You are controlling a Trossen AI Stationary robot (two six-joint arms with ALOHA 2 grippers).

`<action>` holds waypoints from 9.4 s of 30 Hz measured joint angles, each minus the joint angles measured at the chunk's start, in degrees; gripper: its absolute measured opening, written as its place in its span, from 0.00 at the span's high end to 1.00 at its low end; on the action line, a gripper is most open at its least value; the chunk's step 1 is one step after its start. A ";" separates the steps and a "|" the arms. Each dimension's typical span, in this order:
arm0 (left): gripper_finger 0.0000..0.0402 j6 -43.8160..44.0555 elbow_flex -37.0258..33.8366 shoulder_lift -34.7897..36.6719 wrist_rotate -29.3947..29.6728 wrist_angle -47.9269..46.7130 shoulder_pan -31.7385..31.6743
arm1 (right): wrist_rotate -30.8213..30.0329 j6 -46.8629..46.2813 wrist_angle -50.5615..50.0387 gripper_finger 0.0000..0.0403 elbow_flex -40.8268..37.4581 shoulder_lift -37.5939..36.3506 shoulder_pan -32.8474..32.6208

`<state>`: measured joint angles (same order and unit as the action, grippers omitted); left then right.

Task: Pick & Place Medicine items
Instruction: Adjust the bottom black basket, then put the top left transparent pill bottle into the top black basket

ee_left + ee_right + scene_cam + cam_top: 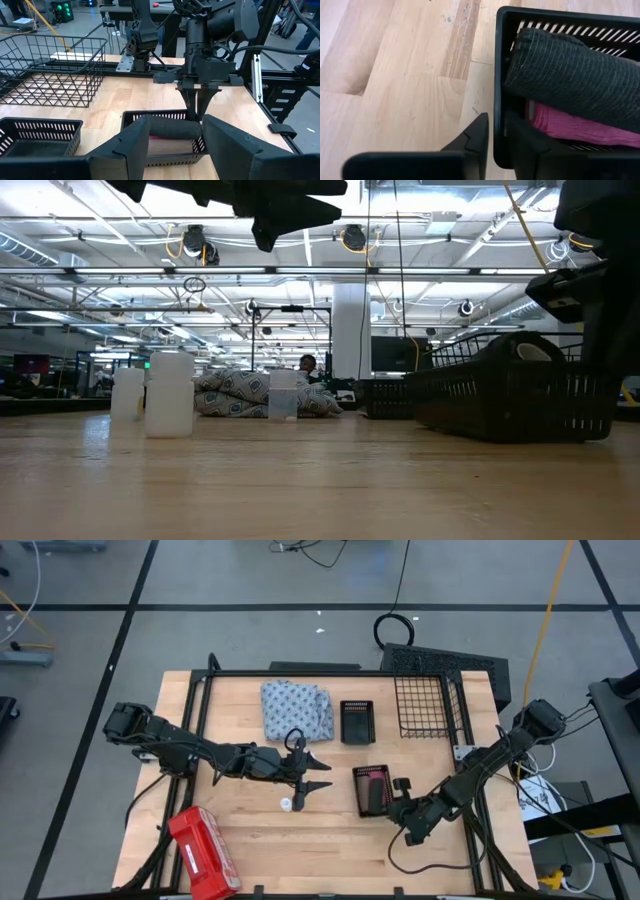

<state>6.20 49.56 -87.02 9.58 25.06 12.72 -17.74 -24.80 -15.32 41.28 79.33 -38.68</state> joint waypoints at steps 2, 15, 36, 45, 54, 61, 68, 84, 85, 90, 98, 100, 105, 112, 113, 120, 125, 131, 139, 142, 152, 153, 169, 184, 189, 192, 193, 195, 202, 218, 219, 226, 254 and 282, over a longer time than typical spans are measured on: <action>0.52 0.00 0.00 0.00 0.00 0.00 0.00 | 0.02 -0.02 0.01 0.83 0.00 0.00 -0.02; 0.52 0.07 0.00 0.00 -0.01 0.00 0.01 | 2.98 -1.54 0.11 0.98 0.00 -0.02 0.00; 0.52 0.09 0.00 0.00 0.00 0.00 0.01 | 12.60 -10.22 8.74 0.98 -0.02 -0.04 -1.68; 0.52 0.07 0.01 0.00 -0.02 0.01 0.01 | 13.63 -10.89 10.40 0.97 -0.02 -0.04 -2.71; 0.52 0.05 0.02 0.00 0.00 0.01 0.01 | 17.93 -12.06 10.39 0.96 -0.02 -0.04 -2.69; 0.52 0.07 0.02 0.00 -0.02 0.00 0.00 | 18.08 -12.30 10.28 0.89 -0.02 0.00 -2.69; 0.52 0.52 0.02 0.00 -0.02 0.00 -0.01 | 18.03 -12.25 10.40 0.81 -0.02 0.00 -2.69; 0.52 11.53 -0.15 16.54 16.89 -32.81 0.61 | 16.99 -8.35 10.82 0.81 -0.02 -13.96 -2.39; 0.52 13.98 -1.03 17.62 19.31 -35.33 0.93 | 14.50 -5.45 10.76 0.81 -0.02 -15.39 -2.95; 0.52 23.46 -10.06 23.83 26.43 -36.98 3.87 | 0.93 7.36 10.84 0.81 -0.02 -20.26 -4.87; 0.52 38.06 -23.63 39.16 30.51 -36.96 7.43 | -11.16 19.82 10.78 0.81 -0.02 -21.81 -3.88; 0.49 41.54 -26.73 41.30 28.07 -37.41 7.40 | -11.11 20.34 10.78 0.82 -0.02 -21.81 -3.39; 0.42 45.68 -29.51 44.56 22.56 -43.43 7.43 | -10.80 20.42 10.78 0.82 -0.02 -21.81 -3.15; 0.38 49.27 -29.59 45.24 24.67 -53.44 8.18 | -10.77 18.50 10.65 0.82 -0.02 -21.81 -3.15; 0.38 49.32 -29.59 45.24 24.83 -53.67 8.30 | -10.77 18.12 10.55 0.82 -0.02 -21.81 -3.15; 0.41 50.51 -29.59 44.98 19.60 -56.87 10.61 | -10.75 17.36 10.30 0.82 -0.02 -21.81 -3.15; 0.43 60.53 -29.59 43.64 21.21 -65.31 14.73 | -10.73 17.81 10.32 0.82 -0.02 -21.81 -3.15; 0.44 63.51 -29.59 40.61 26.61 -64.95 18.83 | -10.82 18.49 10.32 0.82 -0.02 -21.81 -3.02; 0.44 64.52 -29.59 31.60 24.21 -64.78 20.41 | -10.78 18.59 10.34 0.83 -0.02 -21.79 -3.02; 0.44 65.86 -29.59 27.56 24.52 -64.38 20.41 | -10.78 18.60 10.34 0.83 -0.02 -21.79 -3.02; 0.44 65.22 -29.59 14.93 30.47 -53.08 20.38 | -10.78 18.45 10.37 0.83 -0.02 -21.77 -3.02; 0.44 63.88 -29.59 13.98 30.80 -51.26 20.38 | -10.78 18.45 10.37 0.83 -0.02 -21.77 -3.02; 0.44 66.62 -29.56 1.77 41.78 -44.39 20.24 | -10.78 18.45 10.45 0.84 -0.02 -21.77 -2.99; 0.44 60.96 -29.59 -1.90 43.51 -35.01 17.07 | -10.78 18.58 10.78 0.85 -0.02 -21.77 -2.99; 0.44 58.86 -29.57 -1.90 43.35 -33.78 15.61 | -10.78 18.48 10.78 0.85 -0.03 -21.77 -2.99; 0.45 57.03 -29.57 -1.90 43.08 -32.13 14.79 | -10.78 18.48 10.78 0.85 -0.02 -21.77 -2.95; 0.45 56.57 -29.57 -1.90 42.93 -31.72 14.55 | -10.78 18.49 10.78 0.85 -0.02 -21.77 -2.95; 0.45 55.76 -29.57 -1.90 42.44 -31.10 14.12 | -10.78 18.48 10.78 0.85 -0.02 -21.77 -2.95; 0.55 55.42 -29.57 -1.88 41.66 -30.60 13.76 | -10.78 18.45 10.76 0.85 -0.02 -21.77 -2.95; 0.61 39.32 -21.84 3.31 30.53 -29.62 8.46 | -10.84 18.43 10.80 0.87 -0.02 -21.77 -2.88; 0.62 36.60 -20.28 4.00 29.54 -29.56 7.80 | -10.84 18.43 10.80 0.87 -0.02 -21.77 -2.70; 0.63 17.65 -8.42 4.89 19.79 -26.76 3.35 | -10.95 18.59 13.46 0.87 -0.04 -21.77 0.23; 0.62 1.42 3.28 -12.76 5.27 -4.13 0.63 | 3.10 20.14 43.81 0.48 -0.04 -0.16 22.37; 0.62 2.68 3.28 -12.76 5.22 -6.97 -1.36 | 13.01 19.99 7.50 0.39 22.55 5.66 30.58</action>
<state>8.88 52.84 -99.79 14.81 18.09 11.36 -4.73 -4.82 -7.82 63.83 84.99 -8.10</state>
